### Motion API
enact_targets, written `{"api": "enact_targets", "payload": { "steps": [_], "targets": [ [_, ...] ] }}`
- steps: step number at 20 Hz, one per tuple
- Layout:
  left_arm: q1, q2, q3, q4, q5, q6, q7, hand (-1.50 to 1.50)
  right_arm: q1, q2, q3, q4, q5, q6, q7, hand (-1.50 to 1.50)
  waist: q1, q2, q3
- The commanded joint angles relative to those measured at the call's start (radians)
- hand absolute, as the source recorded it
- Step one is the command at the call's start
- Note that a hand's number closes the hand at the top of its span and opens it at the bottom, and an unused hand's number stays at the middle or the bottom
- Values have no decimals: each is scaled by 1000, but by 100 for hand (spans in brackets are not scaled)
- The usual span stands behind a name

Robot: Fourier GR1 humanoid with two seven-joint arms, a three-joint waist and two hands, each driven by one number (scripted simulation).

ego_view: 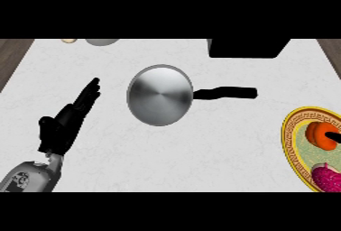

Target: Pick the squash from the plate and place it in the pan

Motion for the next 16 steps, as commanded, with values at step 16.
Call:
{"api": "enact_targets", "payload": {
  "steps": [16],
  "targets": [
    [25, -29, -3, -39, -34, -29, 30, 0, -375, -57, 331, 42, 224, 678, 603, -150, 22, -4, -1]
  ]
}}
